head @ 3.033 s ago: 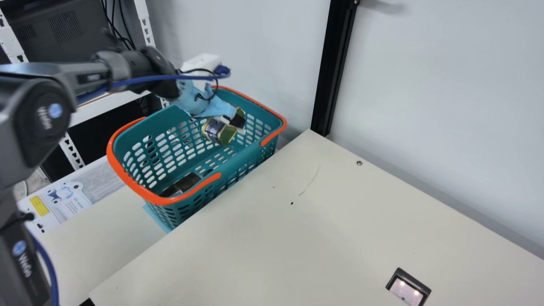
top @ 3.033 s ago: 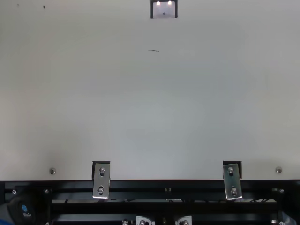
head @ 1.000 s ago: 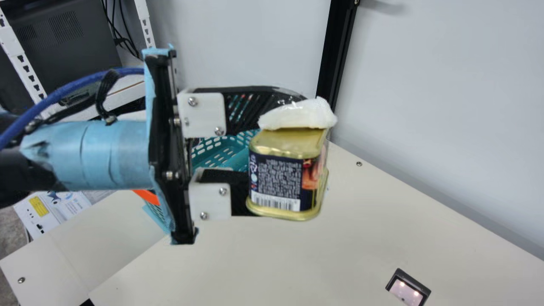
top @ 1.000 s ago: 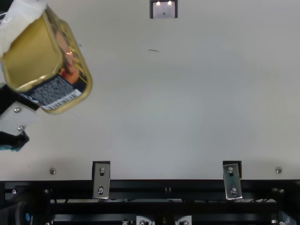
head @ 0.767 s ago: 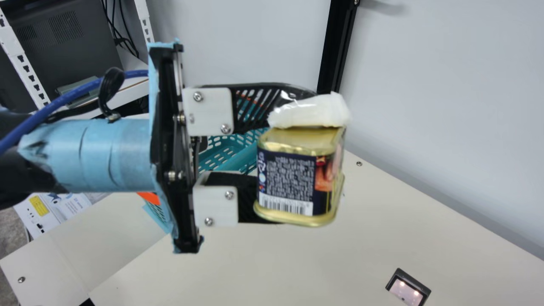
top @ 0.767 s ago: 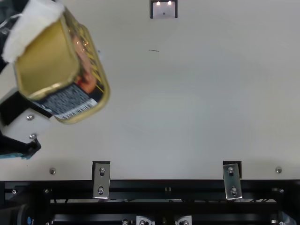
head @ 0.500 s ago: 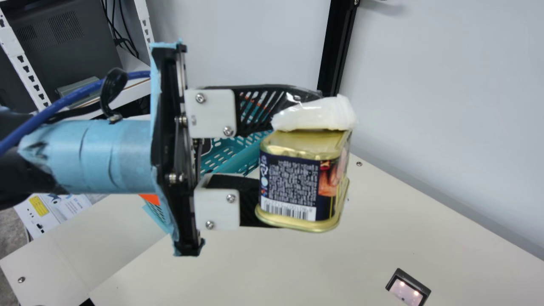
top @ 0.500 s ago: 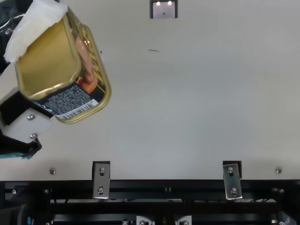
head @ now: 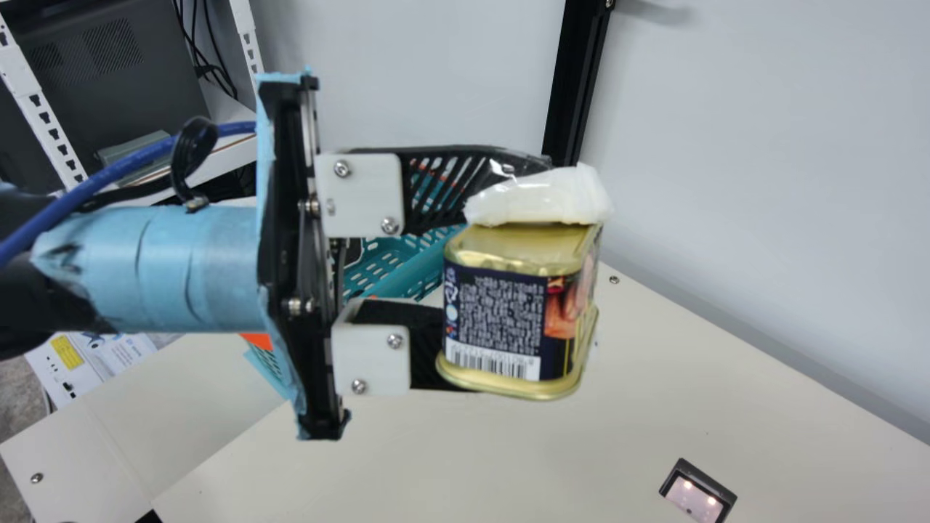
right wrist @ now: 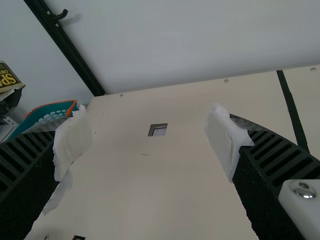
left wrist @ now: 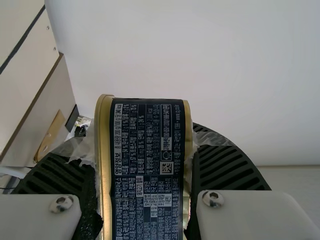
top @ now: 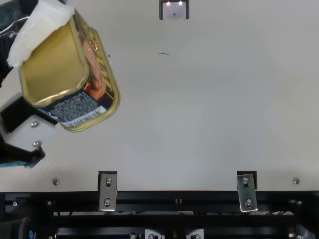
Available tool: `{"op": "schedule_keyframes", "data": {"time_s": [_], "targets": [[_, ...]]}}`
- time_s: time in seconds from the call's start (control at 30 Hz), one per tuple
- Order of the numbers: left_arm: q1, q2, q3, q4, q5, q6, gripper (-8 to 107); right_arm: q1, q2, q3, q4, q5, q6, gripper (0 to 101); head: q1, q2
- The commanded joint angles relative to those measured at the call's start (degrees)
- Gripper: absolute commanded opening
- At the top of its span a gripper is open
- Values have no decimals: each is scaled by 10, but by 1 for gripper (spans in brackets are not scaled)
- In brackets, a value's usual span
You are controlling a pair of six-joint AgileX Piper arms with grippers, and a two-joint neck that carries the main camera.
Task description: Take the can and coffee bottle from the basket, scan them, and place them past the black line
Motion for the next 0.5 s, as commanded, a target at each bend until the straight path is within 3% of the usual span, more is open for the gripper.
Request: {"op": "schedule_keyframes", "data": {"time_s": [0.0,0.47], "targets": [[3,2,-3,17,-16,21,10,0,0,0,0,0,0,101,-15,8],[-43,74,-55,100,-219,172,10,0,0,0,0,0,0,101,-15,8]]}}
